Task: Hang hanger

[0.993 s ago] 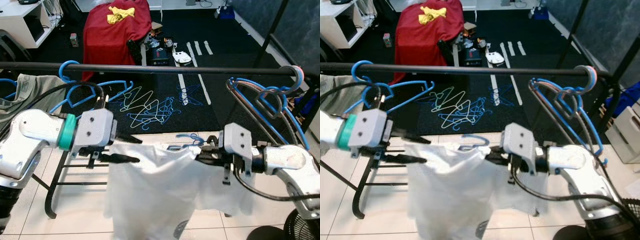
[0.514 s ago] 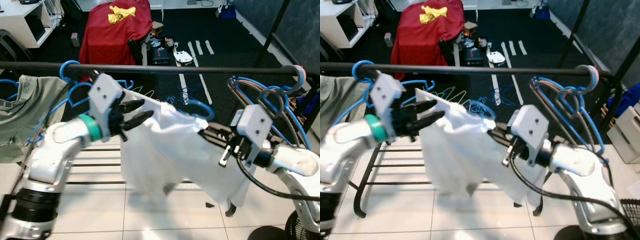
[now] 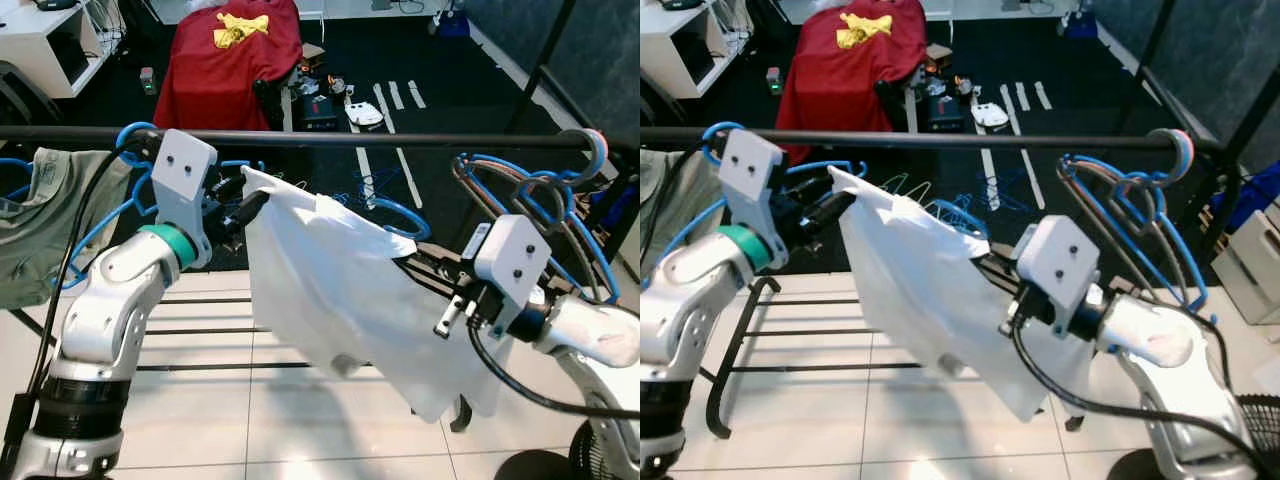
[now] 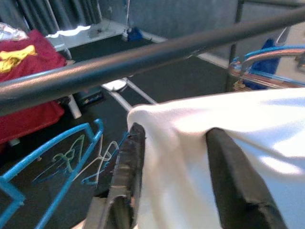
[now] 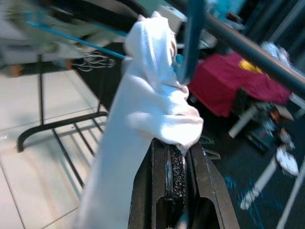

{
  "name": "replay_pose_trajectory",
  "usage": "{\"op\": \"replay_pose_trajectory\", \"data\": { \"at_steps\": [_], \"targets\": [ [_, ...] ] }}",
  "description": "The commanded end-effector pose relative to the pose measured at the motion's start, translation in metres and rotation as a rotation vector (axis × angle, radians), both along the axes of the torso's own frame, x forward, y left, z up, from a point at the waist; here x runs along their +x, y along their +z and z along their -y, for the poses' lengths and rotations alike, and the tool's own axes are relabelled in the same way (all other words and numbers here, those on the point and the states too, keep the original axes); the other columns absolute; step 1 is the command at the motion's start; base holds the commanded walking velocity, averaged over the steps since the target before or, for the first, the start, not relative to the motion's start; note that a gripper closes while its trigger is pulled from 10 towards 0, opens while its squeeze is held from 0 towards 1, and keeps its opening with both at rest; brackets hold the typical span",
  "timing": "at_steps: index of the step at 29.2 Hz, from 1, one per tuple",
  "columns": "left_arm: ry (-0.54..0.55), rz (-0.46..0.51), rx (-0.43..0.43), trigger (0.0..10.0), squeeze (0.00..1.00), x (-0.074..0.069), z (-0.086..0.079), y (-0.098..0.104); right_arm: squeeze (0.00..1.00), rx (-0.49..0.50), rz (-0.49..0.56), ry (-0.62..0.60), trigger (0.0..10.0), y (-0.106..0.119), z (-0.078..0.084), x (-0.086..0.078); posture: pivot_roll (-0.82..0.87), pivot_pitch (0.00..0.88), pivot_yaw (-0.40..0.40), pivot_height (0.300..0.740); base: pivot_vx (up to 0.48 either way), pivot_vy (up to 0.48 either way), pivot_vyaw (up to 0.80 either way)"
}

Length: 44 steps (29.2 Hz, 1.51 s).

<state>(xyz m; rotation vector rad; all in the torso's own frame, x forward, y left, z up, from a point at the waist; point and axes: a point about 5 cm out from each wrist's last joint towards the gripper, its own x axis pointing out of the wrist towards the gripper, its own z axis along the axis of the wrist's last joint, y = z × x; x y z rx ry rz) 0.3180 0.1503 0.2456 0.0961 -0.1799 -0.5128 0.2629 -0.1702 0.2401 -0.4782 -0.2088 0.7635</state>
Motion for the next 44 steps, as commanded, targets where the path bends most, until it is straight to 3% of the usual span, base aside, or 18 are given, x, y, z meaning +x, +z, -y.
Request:
{"op": "replay_pose_trajectory", "data": {
  "at_steps": [1, 6, 7, 8, 15, 19, 25, 26, 27, 28, 29, 30, 31, 44],
  "targets": [
    [-0.032, -0.016, -0.008, 10.0, 1.00, -0.010, -0.001, -0.003, 0.00, 0.053, 0.009, -0.038, 0.0, 0.000, 0.004, 0.004, -0.07, 0.073, 0.159, 0.740, 0.000, 0.000, 0.00],
    [-0.031, -0.040, 0.022, 10.0, 1.00, -0.018, 0.004, -0.013, 0.00, 0.125, 0.015, -0.060, 0.0, 0.000, 0.000, 0.010, -0.06, 0.066, 0.159, 0.740, 0.000, 0.000, 0.00],
    [-0.027, -0.038, 0.034, 10.0, 0.73, -0.017, 0.006, -0.014, 0.00, 0.134, 0.022, -0.055, 0.0, 0.001, -0.002, 0.011, -0.06, 0.065, 0.160, 0.740, 0.000, 0.000, 0.00],
    [-0.032, -0.041, 0.039, 10.0, 0.00, -0.015, 0.011, -0.015, 0.00, 0.138, 0.029, -0.046, 0.0, 0.004, -0.005, 0.011, -0.06, 0.062, 0.160, 0.740, 0.000, 0.000, 0.00],
    [-0.038, -0.039, 0.046, 10.0, 0.00, -0.012, 0.023, -0.016, 0.00, 0.139, 0.044, -0.029, 0.0, 0.007, -0.009, 0.011, -0.06, 0.059, 0.159, 0.740, 0.000, 0.000, 0.00],
    [0.009, -0.008, -0.019, 10.0, 0.00, -0.002, 0.035, -0.008, 0.00, 0.129, 0.022, 0.030, 0.0, 0.005, -0.017, 0.007, -0.07, 0.058, 0.150, 0.740, 0.000, 0.000, 0.00],
    [0.035, -0.006, -0.035, 10.0, 0.00, 0.001, 0.034, -0.007, 0.00, 0.115, -0.004, 0.060, 0.0, 0.001, -0.020, 0.004, -0.07, 0.059, 0.145, 0.740, 0.000, 0.000, 0.00],
    [0.051, -0.010, -0.038, 8.4, 0.00, 0.001, 0.033, -0.008, 0.00, 0.104, -0.020, 0.076, 0.0, -0.002, -0.021, 0.002, -0.07, 0.062, 0.138, 0.740, 0.000, 0.000, 0.00],
    [0.051, -0.010, -0.038, 8.4, 0.00, 0.001, 0.033, -0.008, 0.00, 0.104, -0.020, 0.076, 0.0, -0.002, -0.021, 0.002, -0.07, 0.062, 0.138, 0.740, 0.000, 0.000, 0.00],
    [0.059, -0.013, -0.037, 4.9, 0.00, 0.001, 0.031, -0.009, 0.00, 0.098, -0.036, 0.092, 0.0, -0.005, -0.023, 0.001, -0.07, 0.063, 0.133, 0.740, 0.000, 0.000, 0.00],
    [0.059, -0.013, -0.037, 4.9, 0.00, 0.001, 0.031, -0.009, 0.00, 0.098, -0.036, 0.092, 0.0, -0.005, -0.023, 0.001, -0.07, 0.063, 0.133, 0.740, 0.000, 0.000, 0.00],
    [0.062, -0.018, -0.034, 0.9, 0.00, 0.000, 0.030, -0.011, 0.00, 0.093, -0.049, 0.110, 0.0, -0.007, -0.025, -0.001, -0.07, 0.064, 0.129, 0.740, 0.000, 0.000, 0.00],
    [0.064, -0.025, -0.020, 0.0, 0.00, -0.002, 0.028, -0.015, 0.00, 0.086, -0.062, 0.133, 0.0, -0.009, -0.027, -0.001, -0.06, 0.067, 0.113, 0.740, 0.000, 0.000, 0.00],
    [0.104, -0.049, 0.021, 0.0, 0.00, -0.019, 0.010, -0.032, 0.00, 0.041, -0.097, 0.224, 0.0, -0.007, -0.029, 0.005, -0.04, 0.066, 0.029, 0.740, 0.000, 0.000, 0.00]
  ]
}}
